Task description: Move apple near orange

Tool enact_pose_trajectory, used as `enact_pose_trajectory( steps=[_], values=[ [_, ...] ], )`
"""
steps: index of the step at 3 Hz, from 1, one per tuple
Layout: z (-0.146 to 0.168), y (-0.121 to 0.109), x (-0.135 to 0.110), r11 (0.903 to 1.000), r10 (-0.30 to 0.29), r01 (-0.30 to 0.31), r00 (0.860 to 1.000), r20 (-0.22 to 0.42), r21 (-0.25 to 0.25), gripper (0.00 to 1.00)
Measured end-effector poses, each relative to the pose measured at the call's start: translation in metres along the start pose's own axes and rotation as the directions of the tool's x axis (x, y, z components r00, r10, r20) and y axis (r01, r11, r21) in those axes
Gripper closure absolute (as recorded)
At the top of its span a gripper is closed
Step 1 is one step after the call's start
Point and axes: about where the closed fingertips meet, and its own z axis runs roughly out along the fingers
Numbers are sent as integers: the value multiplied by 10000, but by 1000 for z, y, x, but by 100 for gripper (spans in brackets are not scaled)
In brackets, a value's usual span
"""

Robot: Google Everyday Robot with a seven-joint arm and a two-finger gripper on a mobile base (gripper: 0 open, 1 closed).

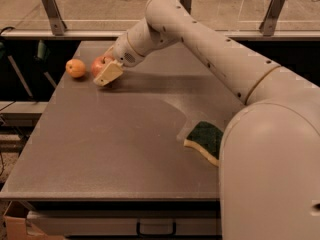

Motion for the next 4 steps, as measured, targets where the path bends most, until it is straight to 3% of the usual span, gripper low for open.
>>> enact_pose_trajectory(
  steps=[1, 2, 3, 4],
  values=[
    [4, 2, -4, 9999, -8, 11, 9999, 166, -146, 0],
    [5, 1, -6, 9999, -2, 6, 9997, 253, -146, 0],
    [-26, -4, 0, 9972, 313, -340, 9987, 398, 668, 0],
    [-97, -7, 10, 9685, 788, -949, 9938, 780, 2303, 0]
  ],
)
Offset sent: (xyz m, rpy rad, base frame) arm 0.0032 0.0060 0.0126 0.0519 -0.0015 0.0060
